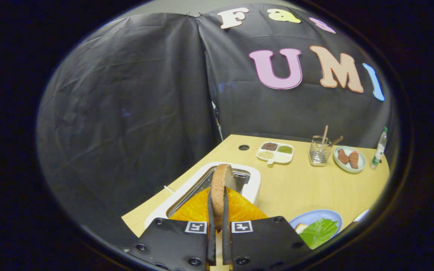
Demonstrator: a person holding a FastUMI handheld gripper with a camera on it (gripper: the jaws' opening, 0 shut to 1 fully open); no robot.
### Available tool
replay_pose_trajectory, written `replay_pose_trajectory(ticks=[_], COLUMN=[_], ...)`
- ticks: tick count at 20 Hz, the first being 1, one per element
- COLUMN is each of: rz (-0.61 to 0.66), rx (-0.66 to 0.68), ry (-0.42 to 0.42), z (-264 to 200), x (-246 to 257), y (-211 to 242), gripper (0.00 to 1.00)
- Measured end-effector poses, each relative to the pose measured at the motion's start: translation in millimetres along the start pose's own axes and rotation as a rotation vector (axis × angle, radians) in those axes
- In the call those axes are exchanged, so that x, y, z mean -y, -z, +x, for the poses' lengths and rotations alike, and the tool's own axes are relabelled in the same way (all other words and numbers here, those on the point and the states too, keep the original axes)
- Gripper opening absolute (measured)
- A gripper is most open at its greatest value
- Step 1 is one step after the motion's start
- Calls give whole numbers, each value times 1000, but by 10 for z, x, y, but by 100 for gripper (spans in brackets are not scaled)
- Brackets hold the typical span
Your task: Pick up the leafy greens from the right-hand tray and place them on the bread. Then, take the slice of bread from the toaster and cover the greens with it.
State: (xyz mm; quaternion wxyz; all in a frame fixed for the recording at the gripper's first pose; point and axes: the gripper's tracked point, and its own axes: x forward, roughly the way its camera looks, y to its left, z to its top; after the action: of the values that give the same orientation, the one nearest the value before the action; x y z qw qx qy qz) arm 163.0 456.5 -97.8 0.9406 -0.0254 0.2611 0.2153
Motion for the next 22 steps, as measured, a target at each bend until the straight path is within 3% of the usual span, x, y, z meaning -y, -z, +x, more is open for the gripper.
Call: replay_pose_trajectory(ticks=[11, 22], rz=[13, 116], rx=[182, 278], ry=[-13, -76], z=[-520, -1196], x=[94, 266], y=[-588, -803], gripper=[10, 9])
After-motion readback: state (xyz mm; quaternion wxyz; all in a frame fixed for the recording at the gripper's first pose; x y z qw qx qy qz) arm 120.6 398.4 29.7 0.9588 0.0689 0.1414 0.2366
